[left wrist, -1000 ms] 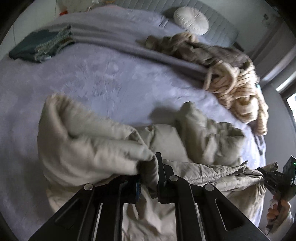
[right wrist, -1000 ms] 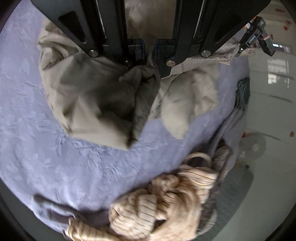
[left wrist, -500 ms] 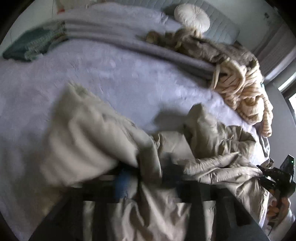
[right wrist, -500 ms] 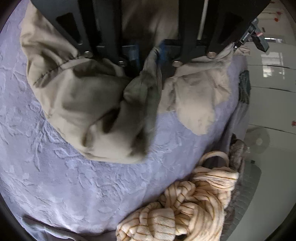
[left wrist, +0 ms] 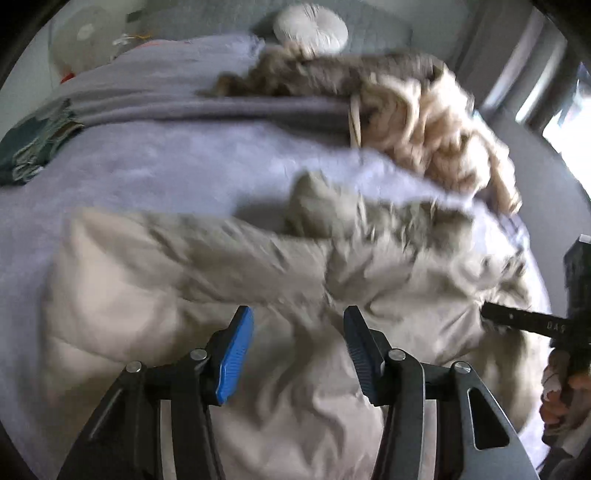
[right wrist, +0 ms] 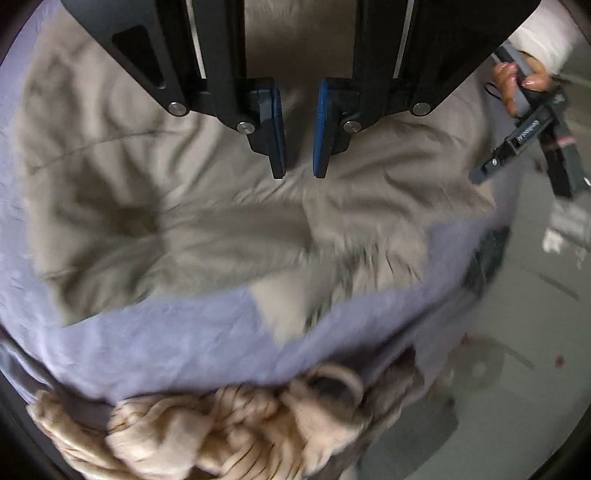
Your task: Fold large clothes
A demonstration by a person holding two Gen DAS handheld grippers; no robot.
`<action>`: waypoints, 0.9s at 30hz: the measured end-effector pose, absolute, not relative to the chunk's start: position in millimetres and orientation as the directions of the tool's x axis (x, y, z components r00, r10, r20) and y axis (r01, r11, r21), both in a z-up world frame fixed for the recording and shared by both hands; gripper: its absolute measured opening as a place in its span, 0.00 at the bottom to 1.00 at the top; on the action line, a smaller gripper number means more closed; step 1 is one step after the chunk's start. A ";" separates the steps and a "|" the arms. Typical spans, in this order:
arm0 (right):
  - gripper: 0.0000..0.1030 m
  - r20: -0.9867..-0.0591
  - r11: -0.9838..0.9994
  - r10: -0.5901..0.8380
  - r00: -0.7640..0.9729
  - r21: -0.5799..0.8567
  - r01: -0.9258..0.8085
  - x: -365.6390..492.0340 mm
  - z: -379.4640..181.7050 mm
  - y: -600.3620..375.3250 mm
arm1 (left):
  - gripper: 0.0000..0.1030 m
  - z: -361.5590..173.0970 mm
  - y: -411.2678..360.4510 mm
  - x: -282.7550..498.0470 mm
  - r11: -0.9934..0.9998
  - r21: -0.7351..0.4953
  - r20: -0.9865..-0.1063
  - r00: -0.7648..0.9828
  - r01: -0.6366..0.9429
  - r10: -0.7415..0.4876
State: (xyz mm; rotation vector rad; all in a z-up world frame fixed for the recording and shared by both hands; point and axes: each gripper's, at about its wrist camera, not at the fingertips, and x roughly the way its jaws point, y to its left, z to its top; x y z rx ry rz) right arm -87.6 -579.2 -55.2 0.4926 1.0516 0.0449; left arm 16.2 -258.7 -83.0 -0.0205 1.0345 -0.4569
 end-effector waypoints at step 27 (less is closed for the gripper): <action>0.00 -0.929 0.804 0.062 0.365 0.263 0.533 -49.2 -116.0 -720.0 | 0.57 -149.3 -163.0 137.5 0.995 -0.100 -0.908 0.411 -0.020 -0.083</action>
